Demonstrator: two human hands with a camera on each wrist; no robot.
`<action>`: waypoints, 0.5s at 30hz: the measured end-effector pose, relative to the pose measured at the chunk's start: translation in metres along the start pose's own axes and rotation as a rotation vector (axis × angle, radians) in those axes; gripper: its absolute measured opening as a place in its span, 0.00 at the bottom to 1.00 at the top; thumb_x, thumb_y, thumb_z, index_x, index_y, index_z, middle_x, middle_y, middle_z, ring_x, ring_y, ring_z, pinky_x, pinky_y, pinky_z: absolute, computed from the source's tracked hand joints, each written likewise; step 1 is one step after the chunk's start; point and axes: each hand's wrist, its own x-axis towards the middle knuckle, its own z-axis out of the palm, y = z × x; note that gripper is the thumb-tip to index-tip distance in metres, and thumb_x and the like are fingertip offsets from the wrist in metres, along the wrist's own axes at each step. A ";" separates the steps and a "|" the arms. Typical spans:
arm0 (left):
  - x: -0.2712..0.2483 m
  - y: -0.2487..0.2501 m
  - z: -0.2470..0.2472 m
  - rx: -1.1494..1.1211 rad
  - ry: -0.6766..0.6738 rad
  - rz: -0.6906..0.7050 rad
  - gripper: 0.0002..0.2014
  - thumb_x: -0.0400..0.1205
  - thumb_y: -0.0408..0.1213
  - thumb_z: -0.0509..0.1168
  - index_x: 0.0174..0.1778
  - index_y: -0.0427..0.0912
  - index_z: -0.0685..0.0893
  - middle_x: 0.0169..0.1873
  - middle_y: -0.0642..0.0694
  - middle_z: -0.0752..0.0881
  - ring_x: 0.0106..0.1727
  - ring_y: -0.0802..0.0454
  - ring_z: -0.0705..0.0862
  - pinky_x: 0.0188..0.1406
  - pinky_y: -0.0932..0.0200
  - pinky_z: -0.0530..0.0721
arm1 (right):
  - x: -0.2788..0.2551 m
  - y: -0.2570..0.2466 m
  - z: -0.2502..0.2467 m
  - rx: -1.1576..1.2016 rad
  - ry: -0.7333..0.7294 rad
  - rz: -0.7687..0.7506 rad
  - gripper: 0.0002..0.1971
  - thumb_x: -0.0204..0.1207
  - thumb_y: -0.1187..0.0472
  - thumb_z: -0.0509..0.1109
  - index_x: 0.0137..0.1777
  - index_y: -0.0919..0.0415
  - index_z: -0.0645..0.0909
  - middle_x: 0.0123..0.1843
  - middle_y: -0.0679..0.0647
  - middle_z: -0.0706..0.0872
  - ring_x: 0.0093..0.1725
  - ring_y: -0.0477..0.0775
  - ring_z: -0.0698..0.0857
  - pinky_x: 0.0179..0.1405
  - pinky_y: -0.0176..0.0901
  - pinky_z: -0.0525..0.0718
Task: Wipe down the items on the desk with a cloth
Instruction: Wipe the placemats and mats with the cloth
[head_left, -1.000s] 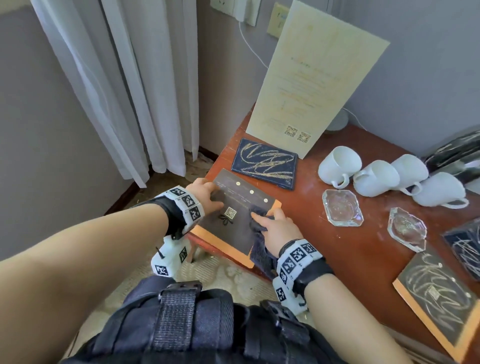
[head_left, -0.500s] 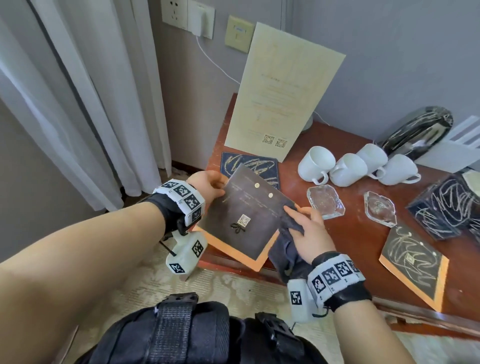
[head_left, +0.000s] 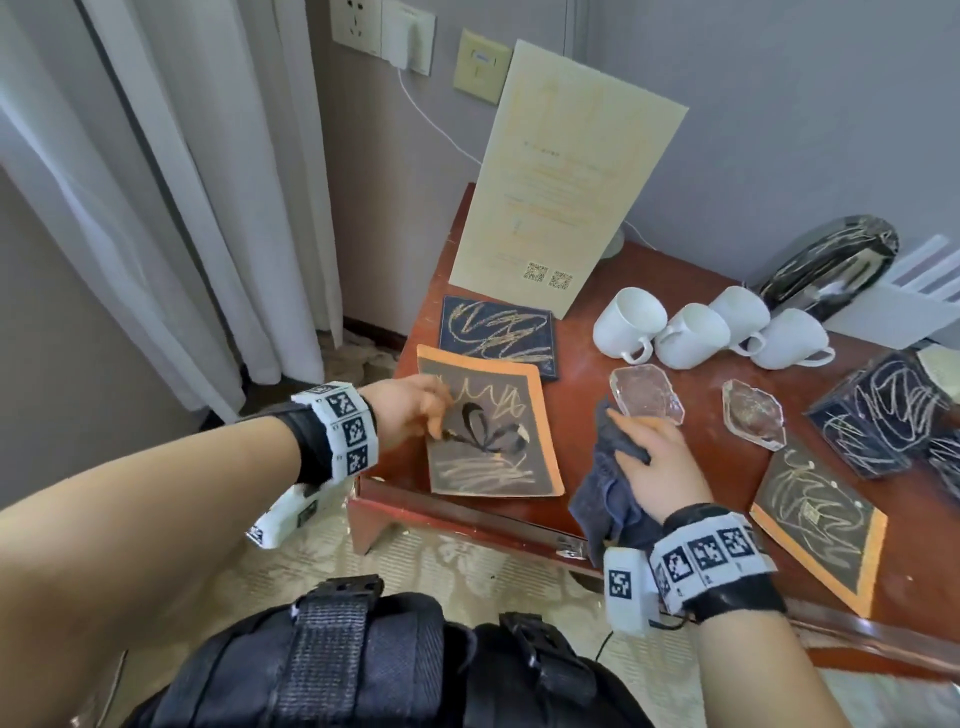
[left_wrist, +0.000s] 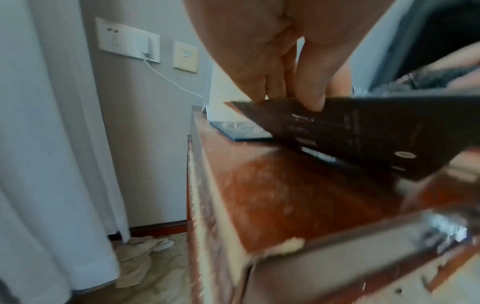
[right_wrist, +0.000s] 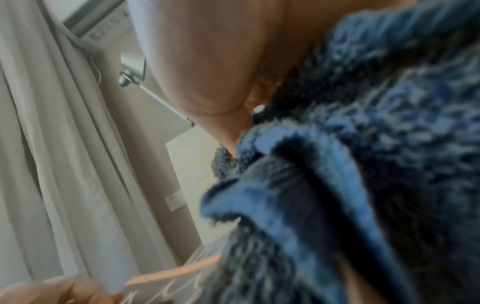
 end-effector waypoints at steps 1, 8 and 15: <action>-0.004 -0.008 0.010 0.064 -0.029 -0.045 0.11 0.77 0.25 0.65 0.53 0.37 0.87 0.67 0.48 0.74 0.72 0.45 0.72 0.68 0.65 0.68 | 0.001 0.003 0.007 -0.003 -0.037 0.004 0.23 0.81 0.70 0.59 0.75 0.53 0.71 0.60 0.50 0.68 0.62 0.49 0.72 0.62 0.31 0.62; -0.013 -0.011 0.050 0.202 -0.047 -0.277 0.37 0.81 0.47 0.64 0.82 0.44 0.52 0.82 0.48 0.45 0.83 0.46 0.44 0.81 0.50 0.46 | 0.010 0.009 0.028 -0.222 -0.210 -0.080 0.23 0.80 0.68 0.58 0.73 0.50 0.74 0.69 0.50 0.69 0.66 0.51 0.72 0.62 0.32 0.67; -0.005 -0.001 0.081 0.434 -0.149 -0.442 0.47 0.79 0.65 0.54 0.81 0.44 0.33 0.81 0.45 0.32 0.82 0.43 0.36 0.79 0.46 0.36 | 0.017 0.005 0.059 -0.455 -0.331 -0.245 0.23 0.80 0.62 0.59 0.74 0.43 0.72 0.64 0.48 0.69 0.62 0.52 0.71 0.59 0.42 0.76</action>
